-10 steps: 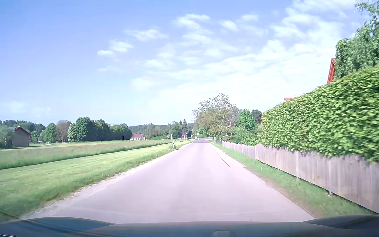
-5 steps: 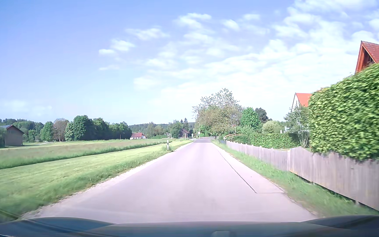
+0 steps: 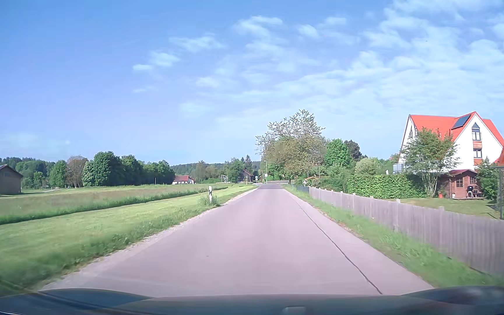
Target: Follow the waypoints while adhering to traffic rules and regulations
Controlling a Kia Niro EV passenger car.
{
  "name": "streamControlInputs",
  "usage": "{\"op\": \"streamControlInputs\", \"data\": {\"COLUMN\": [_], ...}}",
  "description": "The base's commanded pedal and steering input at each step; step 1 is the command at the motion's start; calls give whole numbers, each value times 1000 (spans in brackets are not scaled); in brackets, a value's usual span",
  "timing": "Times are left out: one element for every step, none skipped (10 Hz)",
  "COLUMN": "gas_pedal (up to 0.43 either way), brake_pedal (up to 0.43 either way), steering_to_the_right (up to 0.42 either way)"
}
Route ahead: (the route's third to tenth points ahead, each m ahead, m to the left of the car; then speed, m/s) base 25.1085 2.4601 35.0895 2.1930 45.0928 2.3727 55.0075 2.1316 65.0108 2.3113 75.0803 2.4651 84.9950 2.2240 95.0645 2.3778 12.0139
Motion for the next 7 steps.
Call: {"op": "streamControlInputs", "data": {"gas_pedal": [87,87,87,87,87,87,87], "brake_pedal": [0,0,0,0,0,0,0], "steering_to_the_right": [-1,1,1,1,1,1,1]}}
